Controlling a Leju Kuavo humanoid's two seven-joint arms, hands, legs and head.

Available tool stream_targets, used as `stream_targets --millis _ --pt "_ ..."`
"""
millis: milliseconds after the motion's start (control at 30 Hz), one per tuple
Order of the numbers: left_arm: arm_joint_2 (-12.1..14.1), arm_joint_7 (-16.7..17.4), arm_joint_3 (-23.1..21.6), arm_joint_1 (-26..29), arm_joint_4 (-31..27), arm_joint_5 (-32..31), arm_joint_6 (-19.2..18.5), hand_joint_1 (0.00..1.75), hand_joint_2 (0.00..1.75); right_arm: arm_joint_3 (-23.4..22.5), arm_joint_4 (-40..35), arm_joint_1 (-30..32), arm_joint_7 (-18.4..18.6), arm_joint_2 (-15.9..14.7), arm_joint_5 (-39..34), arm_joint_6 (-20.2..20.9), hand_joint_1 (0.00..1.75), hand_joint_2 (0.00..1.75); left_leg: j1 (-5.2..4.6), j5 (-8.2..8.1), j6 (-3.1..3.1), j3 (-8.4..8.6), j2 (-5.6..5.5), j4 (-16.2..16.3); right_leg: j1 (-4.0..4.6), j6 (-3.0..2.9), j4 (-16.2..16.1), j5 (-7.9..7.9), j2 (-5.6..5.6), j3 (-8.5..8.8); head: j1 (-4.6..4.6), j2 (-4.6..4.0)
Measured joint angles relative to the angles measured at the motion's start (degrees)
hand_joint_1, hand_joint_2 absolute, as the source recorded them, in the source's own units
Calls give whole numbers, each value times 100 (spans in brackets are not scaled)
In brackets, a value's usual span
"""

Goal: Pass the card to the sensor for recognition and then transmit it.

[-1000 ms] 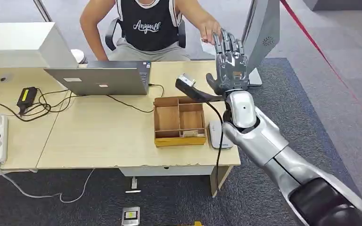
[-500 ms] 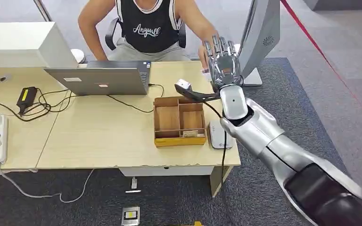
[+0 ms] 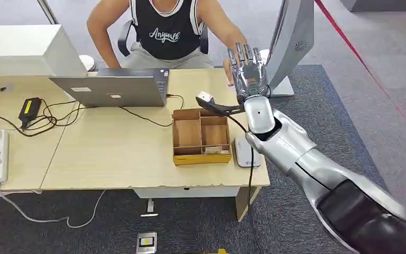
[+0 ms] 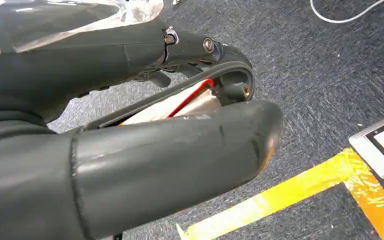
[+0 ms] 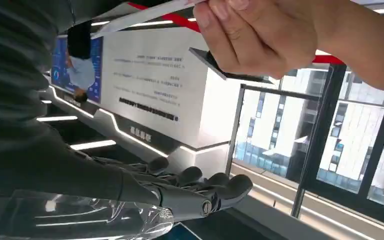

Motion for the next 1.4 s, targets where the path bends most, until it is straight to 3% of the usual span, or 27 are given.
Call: stream_targets --millis 200,233,267,1400 --pt "9 -37 -4 31 0 17 24 0 0 2 125 -21 7 26 -205 -140 0 175 0 0 0 0 0 1 0 0 0 0 0 0 0 -2" --pt "9 -42 -11 34 0 15 24 0 0 2 131 -29 13 26 -225 -140 152 175 0 0 0 0 0 2 0 0 0 1 0 0 2 -2" --pt "9 -53 -24 34 0 17 24 0 0 2 140 -37 24 24 -258 -142 175 175 0 0 0 0 0 2 0 0 -1 1 0 0 0 -2" --pt "31 -101 -90 75 -2 94 76 0 0 83 291 -129 -13 87 -686 -162 175 175 1 0 0 2 2 2 1 -4 -1 3 1 0 0 -2"
